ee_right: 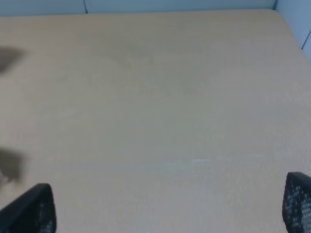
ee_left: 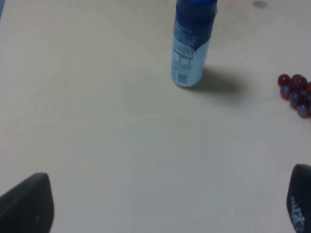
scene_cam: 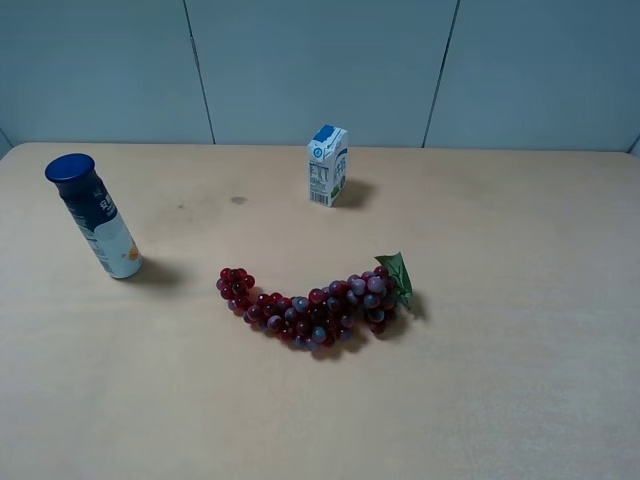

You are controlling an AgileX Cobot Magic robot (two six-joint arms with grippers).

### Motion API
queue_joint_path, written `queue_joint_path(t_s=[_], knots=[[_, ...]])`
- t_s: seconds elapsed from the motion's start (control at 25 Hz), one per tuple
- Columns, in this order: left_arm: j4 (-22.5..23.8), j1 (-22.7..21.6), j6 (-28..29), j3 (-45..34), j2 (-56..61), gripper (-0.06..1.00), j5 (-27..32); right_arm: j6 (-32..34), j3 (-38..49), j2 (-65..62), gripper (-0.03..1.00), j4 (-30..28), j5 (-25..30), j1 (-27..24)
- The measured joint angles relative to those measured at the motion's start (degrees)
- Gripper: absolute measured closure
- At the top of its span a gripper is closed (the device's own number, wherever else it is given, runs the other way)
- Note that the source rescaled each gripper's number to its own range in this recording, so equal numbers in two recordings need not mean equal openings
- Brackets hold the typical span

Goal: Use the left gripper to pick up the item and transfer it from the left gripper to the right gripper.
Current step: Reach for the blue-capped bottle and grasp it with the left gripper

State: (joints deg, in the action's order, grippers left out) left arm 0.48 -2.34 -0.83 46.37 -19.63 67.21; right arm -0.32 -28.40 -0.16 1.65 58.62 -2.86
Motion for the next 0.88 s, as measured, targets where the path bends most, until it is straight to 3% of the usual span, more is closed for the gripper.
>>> queue_joint_path(t_s=[0.32, 0.88], knots=[[-0.83, 0.0, 0.0, 10.83, -16.69, -0.05, 0.05, 0.0, 0.0, 0.0, -0.03, 0.0, 0.0, 0.0], [-0.17, 0.0, -0.06, 19.79, -40.27, -0.05, 0.11, 0.0, 0.0, 0.0, -0.03, 0.0, 0.0, 0.0]])
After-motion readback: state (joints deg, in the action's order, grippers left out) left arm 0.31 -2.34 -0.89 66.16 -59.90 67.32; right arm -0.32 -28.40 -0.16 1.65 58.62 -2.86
